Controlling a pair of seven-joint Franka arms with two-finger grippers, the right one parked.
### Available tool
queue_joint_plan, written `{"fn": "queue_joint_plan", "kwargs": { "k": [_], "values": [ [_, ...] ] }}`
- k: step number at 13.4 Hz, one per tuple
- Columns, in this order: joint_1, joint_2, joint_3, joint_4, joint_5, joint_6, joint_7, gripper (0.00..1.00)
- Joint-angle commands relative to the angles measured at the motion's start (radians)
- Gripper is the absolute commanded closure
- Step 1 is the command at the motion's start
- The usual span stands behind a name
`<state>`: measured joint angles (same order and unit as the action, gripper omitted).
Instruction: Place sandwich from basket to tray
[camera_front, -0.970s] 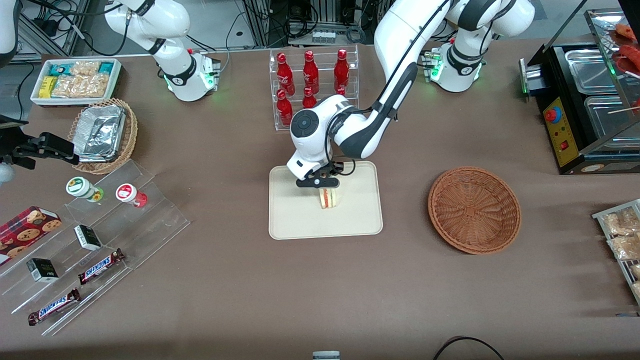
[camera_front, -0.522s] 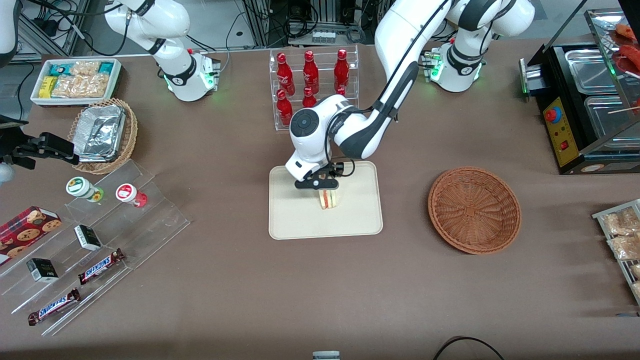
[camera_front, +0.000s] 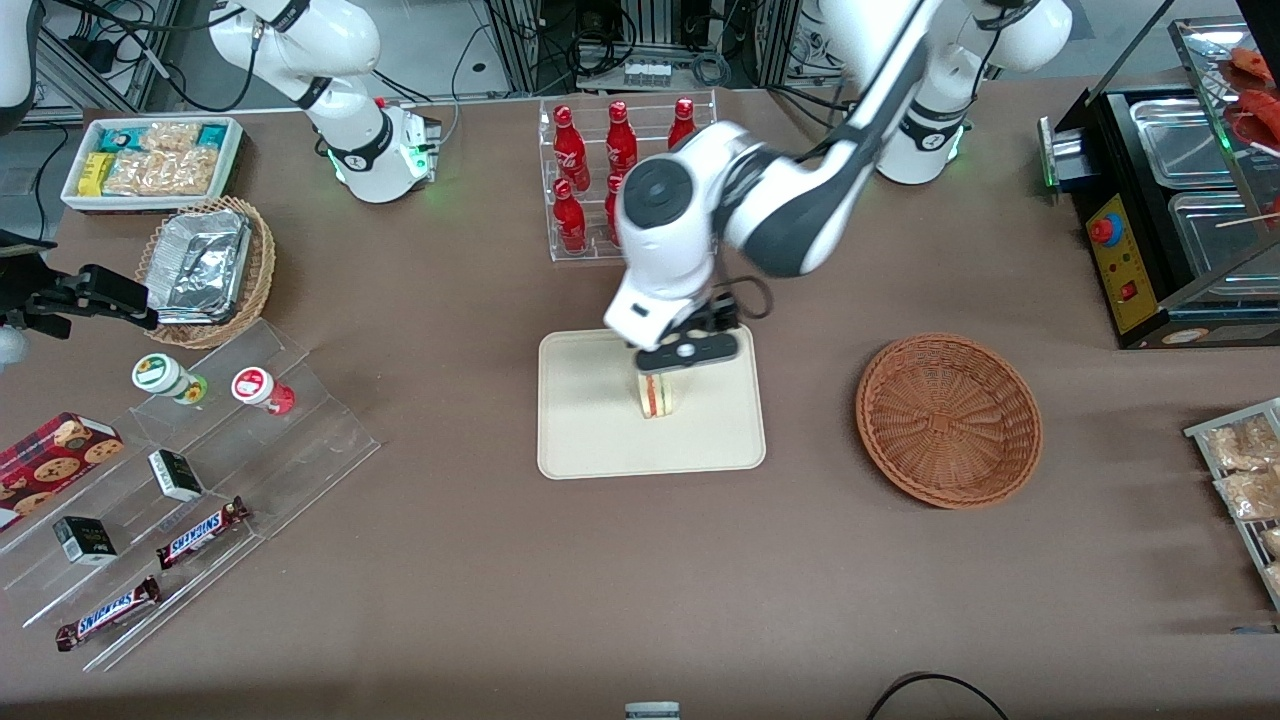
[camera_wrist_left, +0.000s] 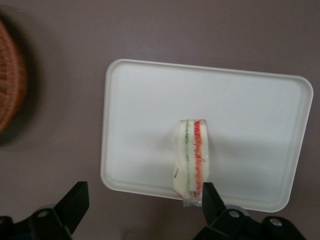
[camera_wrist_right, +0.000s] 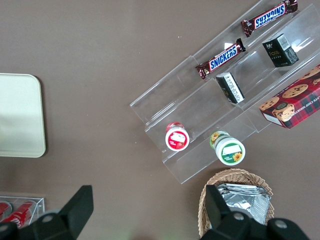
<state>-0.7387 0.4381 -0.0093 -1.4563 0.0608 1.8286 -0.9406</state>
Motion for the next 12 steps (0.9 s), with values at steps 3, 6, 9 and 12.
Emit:
{"fn": "queue_joint_plan", "kwargs": {
  "k": [3,6,9,12],
  "values": [
    [0.125,-0.194,-0.005,-0.042,-0.03,-0.19,0.052,0.0],
    [0.238,-0.29,-0.005,-0.05,-0.064,-0.322,0.238,0.0],
    [0.356,-0.41,-0.003,-0.111,-0.065,-0.399,0.415,0.0],
    [0.482,-0.499,-0.003,-0.167,-0.085,-0.407,0.56,0.0]
  ]
}}
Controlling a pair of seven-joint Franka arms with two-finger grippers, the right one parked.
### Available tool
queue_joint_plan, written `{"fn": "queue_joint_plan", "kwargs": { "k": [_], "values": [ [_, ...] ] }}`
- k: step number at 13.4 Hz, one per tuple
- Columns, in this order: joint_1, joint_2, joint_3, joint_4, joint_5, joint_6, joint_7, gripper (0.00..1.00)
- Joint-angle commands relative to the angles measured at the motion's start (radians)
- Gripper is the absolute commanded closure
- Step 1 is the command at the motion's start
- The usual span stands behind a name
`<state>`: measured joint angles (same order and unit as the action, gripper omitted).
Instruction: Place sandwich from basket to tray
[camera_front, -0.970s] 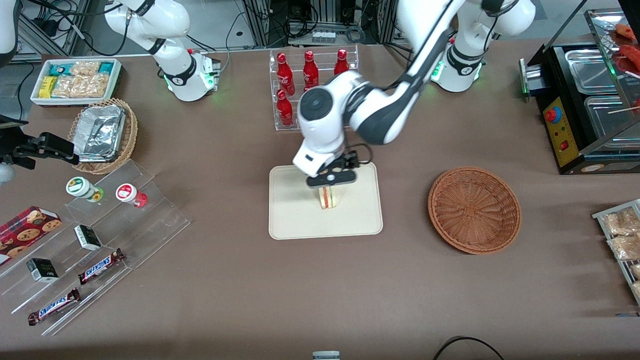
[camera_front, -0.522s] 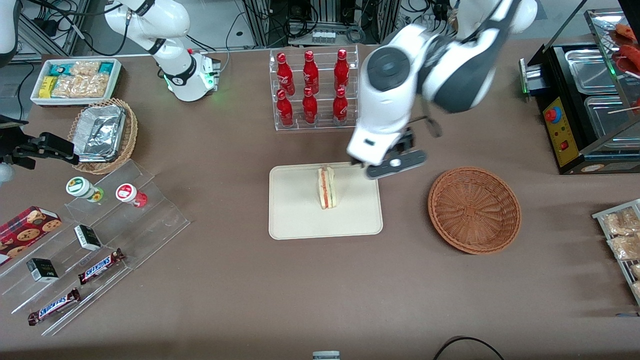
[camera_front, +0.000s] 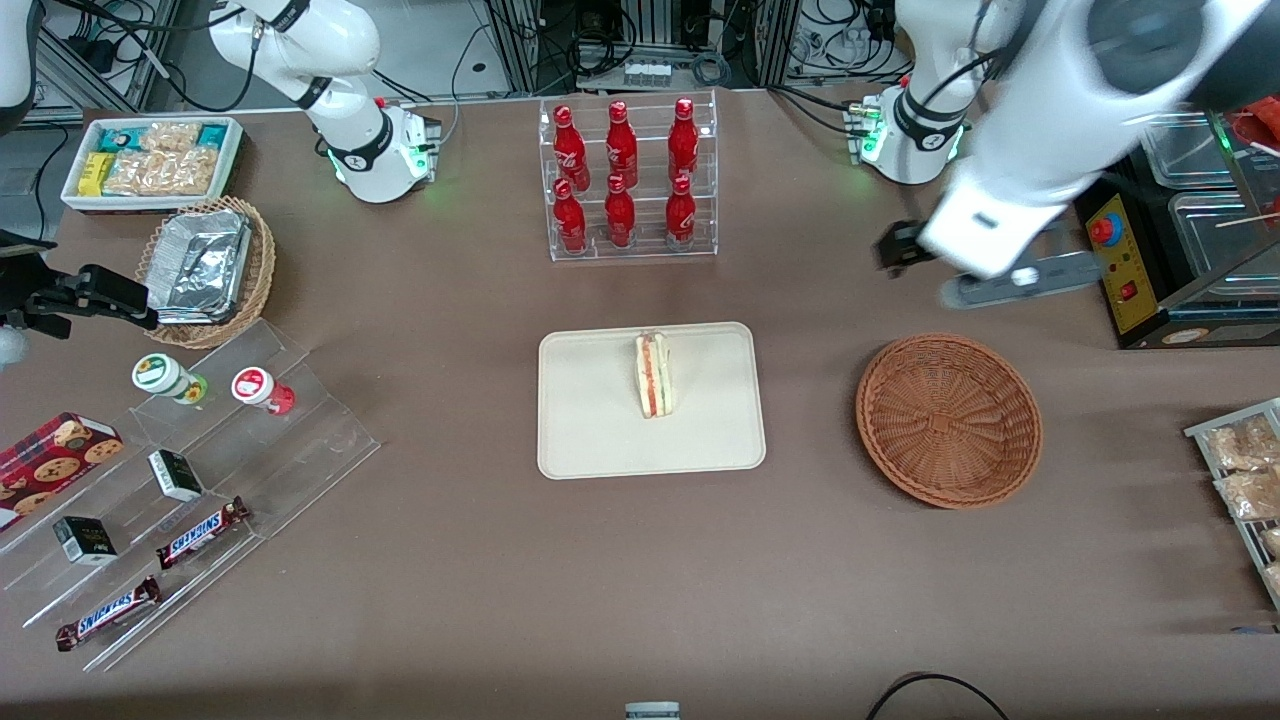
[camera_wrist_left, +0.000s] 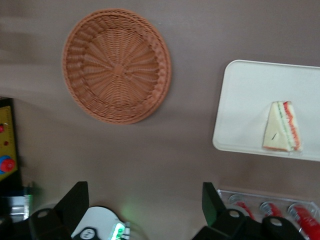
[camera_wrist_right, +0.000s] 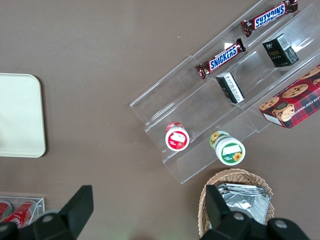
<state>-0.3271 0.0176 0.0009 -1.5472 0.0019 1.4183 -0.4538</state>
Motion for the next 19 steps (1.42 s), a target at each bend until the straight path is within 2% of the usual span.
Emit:
{"fn": "queue_joint_plan", "kwargs": {
  "k": [1,5,12,16,19],
  "values": [
    [0.101,-0.09,-0.013,-0.074,-0.033,-0.007,0.105,0.0],
    [0.178,-0.122,-0.013,-0.077,-0.033,-0.016,0.176,0.0],
    [0.178,-0.104,0.005,-0.044,-0.027,0.063,0.184,0.0],
    [0.181,-0.099,0.005,-0.027,-0.023,0.062,0.296,0.0],
    [0.241,-0.062,-0.013,0.009,-0.023,0.064,0.297,0.0]
  ]
}}
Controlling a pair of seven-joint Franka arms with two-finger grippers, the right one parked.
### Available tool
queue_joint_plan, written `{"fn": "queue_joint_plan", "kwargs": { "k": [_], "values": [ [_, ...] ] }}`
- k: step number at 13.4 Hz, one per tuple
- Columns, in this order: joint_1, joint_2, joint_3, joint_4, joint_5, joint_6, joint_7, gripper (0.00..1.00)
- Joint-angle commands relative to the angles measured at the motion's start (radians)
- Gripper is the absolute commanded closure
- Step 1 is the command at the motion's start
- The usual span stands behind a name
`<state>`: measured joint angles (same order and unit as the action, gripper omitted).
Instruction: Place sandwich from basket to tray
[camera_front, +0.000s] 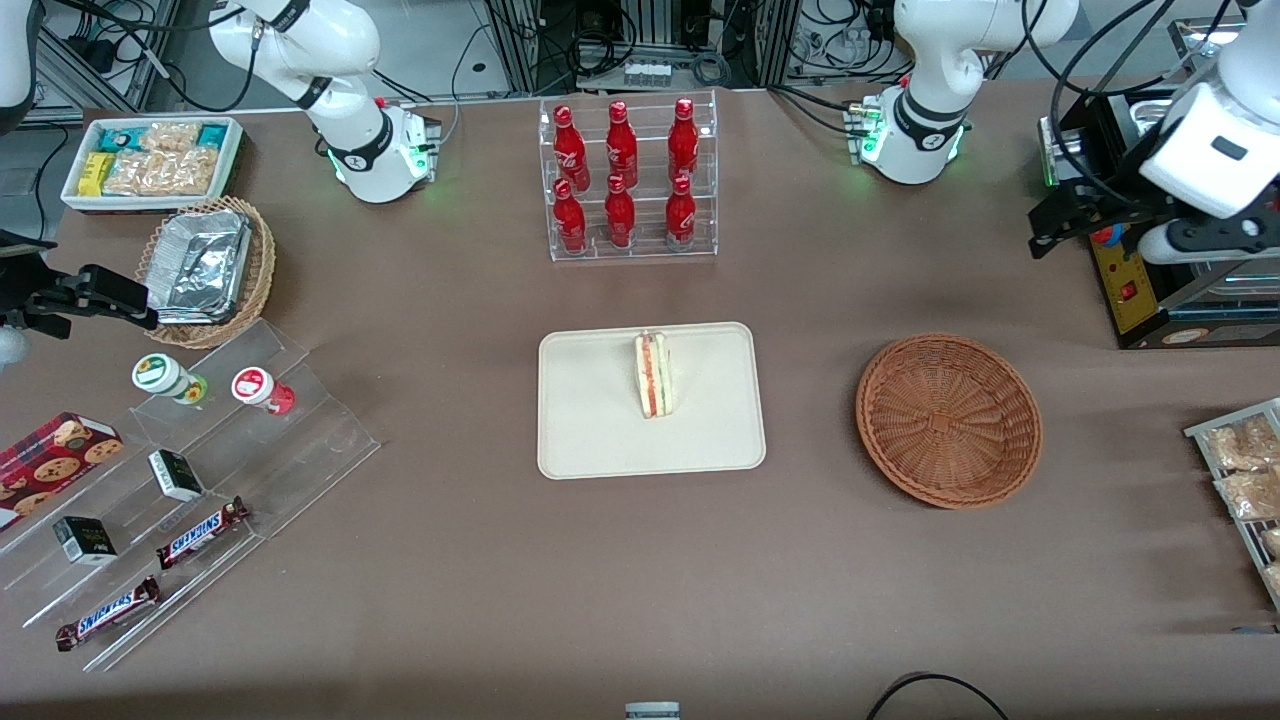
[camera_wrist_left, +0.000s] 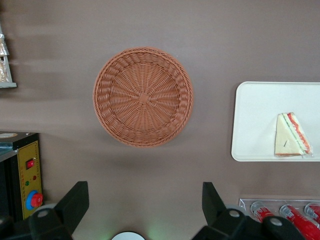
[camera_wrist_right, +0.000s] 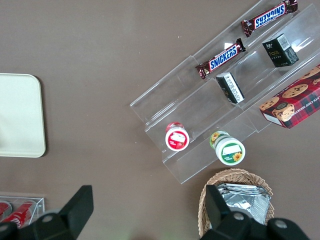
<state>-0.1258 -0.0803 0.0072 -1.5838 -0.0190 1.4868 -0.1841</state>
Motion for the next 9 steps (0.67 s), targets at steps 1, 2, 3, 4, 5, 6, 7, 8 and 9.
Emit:
{"fn": "queue_joint_plan", "kwargs": {
  "k": [1,2,3,4,5,6,7,8,9],
  "values": [
    [0.04,0.053,-0.019,0.062,-0.001,-0.004,0.026,0.0],
    [0.041,0.085,-0.018,0.105,-0.001,-0.01,0.025,0.0],
    [0.041,0.096,-0.018,0.126,0.001,-0.019,0.026,0.0],
    [0.046,0.103,-0.018,0.131,0.001,-0.022,0.026,0.0],
    [0.058,0.106,-0.019,0.133,-0.008,-0.014,0.028,0.0],
    [0.061,0.125,-0.019,0.142,-0.009,-0.011,0.026,0.0],
    [0.061,0.131,-0.018,0.16,-0.009,-0.017,0.029,0.0],
    [0.063,0.132,-0.018,0.162,-0.01,-0.017,0.031,0.0],
    [0.064,0.134,-0.016,0.162,-0.003,-0.017,0.029,0.0]
  ]
}}
